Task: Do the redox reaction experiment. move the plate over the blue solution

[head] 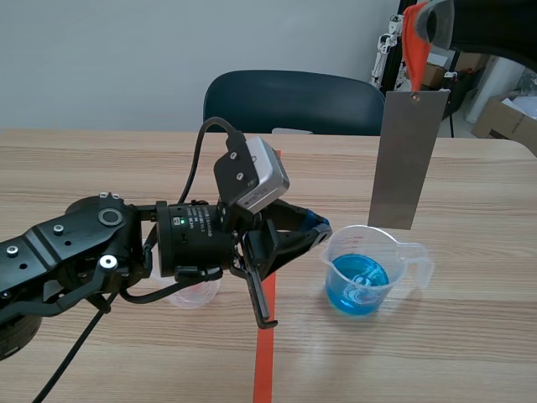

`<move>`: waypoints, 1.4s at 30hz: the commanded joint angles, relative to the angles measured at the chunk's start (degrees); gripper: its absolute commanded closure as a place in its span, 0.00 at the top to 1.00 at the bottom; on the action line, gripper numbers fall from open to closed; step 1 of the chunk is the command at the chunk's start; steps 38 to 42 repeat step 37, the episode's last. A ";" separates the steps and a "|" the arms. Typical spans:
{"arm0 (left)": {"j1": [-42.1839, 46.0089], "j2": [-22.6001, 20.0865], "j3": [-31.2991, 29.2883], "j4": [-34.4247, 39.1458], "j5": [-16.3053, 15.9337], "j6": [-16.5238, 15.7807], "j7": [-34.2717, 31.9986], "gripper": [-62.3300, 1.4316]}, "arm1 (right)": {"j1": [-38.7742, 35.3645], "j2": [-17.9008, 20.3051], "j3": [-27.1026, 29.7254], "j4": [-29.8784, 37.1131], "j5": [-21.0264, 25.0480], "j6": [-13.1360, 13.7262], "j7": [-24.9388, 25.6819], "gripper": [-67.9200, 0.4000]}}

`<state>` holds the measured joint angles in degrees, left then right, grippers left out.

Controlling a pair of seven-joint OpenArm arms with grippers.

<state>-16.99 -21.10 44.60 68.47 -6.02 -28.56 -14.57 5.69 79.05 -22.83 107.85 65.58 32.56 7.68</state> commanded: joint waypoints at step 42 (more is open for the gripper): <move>-0.48 0.57 -2.43 0.68 -0.57 0.31 -0.61 0.06 | 0.66 0.31 0.37 0.09 0.63 -0.17 1.07 0.01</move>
